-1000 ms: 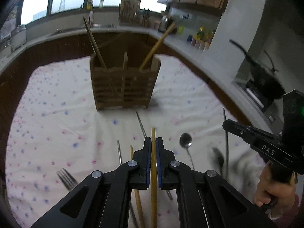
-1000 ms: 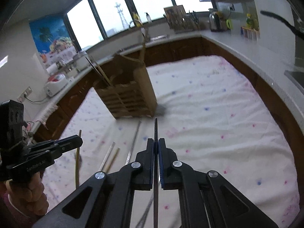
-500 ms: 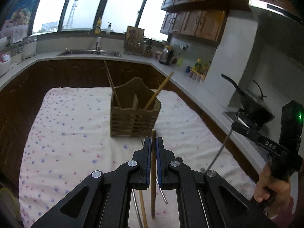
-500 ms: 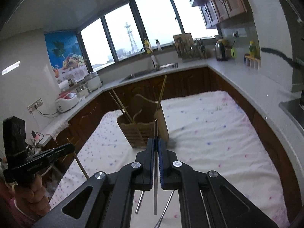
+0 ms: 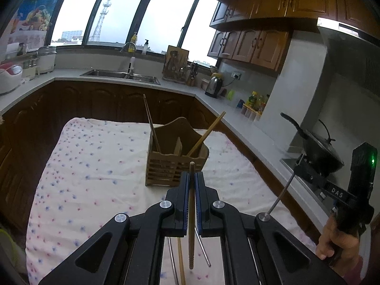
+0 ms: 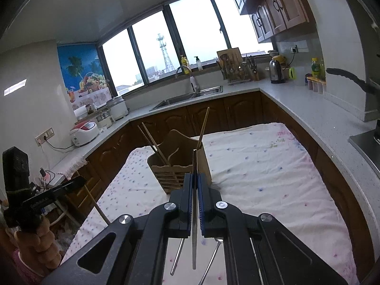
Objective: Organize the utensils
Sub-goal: 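Lift and carry both chopsticks toward the wooden holder with both tools, then lower both chopsticks into the holder and open both tools, then withdraw both open tools from the holder back over the utensils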
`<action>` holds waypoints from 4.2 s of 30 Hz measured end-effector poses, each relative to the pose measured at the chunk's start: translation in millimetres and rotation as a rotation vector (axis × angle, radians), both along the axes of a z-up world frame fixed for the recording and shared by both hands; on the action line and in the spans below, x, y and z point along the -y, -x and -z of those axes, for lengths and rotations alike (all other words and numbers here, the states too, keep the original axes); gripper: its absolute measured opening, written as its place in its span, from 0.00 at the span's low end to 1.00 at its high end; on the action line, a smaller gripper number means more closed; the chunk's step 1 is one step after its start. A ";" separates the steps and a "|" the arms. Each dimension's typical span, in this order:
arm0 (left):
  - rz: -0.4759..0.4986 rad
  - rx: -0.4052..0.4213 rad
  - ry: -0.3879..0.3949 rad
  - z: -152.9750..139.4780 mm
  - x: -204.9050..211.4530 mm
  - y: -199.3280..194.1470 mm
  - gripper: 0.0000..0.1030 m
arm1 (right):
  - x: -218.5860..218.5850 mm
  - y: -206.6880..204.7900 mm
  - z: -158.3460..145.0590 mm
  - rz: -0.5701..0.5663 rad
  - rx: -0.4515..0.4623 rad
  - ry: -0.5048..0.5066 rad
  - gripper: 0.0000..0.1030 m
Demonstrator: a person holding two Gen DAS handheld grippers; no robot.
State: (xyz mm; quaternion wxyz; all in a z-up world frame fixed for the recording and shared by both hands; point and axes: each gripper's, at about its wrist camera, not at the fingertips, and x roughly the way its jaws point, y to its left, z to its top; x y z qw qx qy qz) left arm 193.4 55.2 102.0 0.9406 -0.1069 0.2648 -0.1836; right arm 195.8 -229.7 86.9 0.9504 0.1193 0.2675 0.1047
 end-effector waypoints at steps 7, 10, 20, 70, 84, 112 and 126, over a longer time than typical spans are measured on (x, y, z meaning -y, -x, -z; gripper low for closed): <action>-0.009 0.025 0.024 -4.0 -6.5 -7.6 0.02 | -3.1 -11.5 -1.3 -0.007 0.011 -0.001 0.04; -0.005 0.037 0.032 -7.0 -7.6 -15.0 0.02 | -5.4 -21.8 -3.6 -0.014 0.016 -0.002 0.04; -0.028 0.134 0.017 -29.8 -11.4 -48.3 0.02 | -13.2 -66.9 -29.4 -0.003 0.090 0.013 0.04; -0.189 0.139 0.035 73.6 19.2 -232.1 0.03 | -30.7 -189.3 51.1 0.087 0.055 -0.027 0.05; -0.168 0.119 0.031 63.5 12.6 -228.6 0.34 | -23.2 -180.5 44.7 0.078 0.072 -0.070 0.34; -0.257 -0.005 -0.024 71.3 -14.9 -62.5 0.95 | -12.5 -45.5 33.6 0.030 0.068 -0.073 0.93; -0.250 -0.137 -0.046 80.8 -15.8 -4.5 0.95 | -9.4 9.4 97.7 0.039 -0.114 -0.060 0.93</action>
